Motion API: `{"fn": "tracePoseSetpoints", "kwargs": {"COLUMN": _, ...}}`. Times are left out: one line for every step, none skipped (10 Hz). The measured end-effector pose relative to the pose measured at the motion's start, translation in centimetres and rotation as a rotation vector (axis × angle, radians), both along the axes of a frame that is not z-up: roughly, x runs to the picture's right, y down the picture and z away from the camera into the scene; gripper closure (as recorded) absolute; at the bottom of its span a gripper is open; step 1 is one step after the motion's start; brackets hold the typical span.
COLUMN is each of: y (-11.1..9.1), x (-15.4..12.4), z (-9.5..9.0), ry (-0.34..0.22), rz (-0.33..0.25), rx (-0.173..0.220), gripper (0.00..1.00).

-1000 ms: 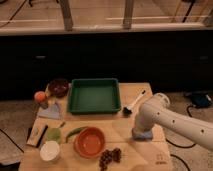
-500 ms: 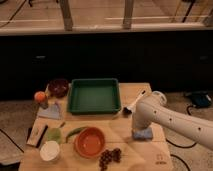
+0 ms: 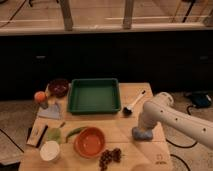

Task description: Wipe tray with sponge

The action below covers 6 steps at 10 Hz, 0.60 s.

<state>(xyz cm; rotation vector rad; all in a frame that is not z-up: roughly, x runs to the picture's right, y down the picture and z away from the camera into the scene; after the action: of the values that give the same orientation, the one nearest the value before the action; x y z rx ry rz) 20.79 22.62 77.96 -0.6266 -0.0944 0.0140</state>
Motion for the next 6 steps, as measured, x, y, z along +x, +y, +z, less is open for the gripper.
{"fn": "tracePoseSetpoints", "kwargs": {"y": 0.3, "x": 0.5, "z": 0.2, "ry": 0.008, "rz": 0.007, "rx": -0.007, "gripper": 0.2}}
{"fn": "tracePoseSetpoints", "kwargs": {"y": 0.5, "x": 0.7, "z": 0.3, "ry": 0.011, "rz": 0.01, "rx": -0.012, "gripper": 0.2}}
{"fn": "tracePoseSetpoints", "kwargs": {"y": 0.9, "x": 1.2, "z": 0.8, "ry": 0.014, "rz": 0.015, "rx": -0.02, "gripper": 0.2}}
{"fn": "tracePoseSetpoints", "kwargs": {"y": 1.1, "x": 1.4, "z": 0.9, "ry": 0.016, "rz": 0.019, "rx": -0.025, "gripper": 0.2}}
{"fn": "tracePoseSetpoints", "kwargs": {"y": 1.4, "x": 1.6, "z": 1.1, "ry": 0.015, "rz": 0.024, "rx": -0.03, "gripper": 0.2}}
{"fn": "tracePoseSetpoints", "kwargs": {"y": 1.7, "x": 1.7, "z": 1.3, "ry": 0.015, "rz": 0.028, "rx": -0.035, "gripper": 0.2}}
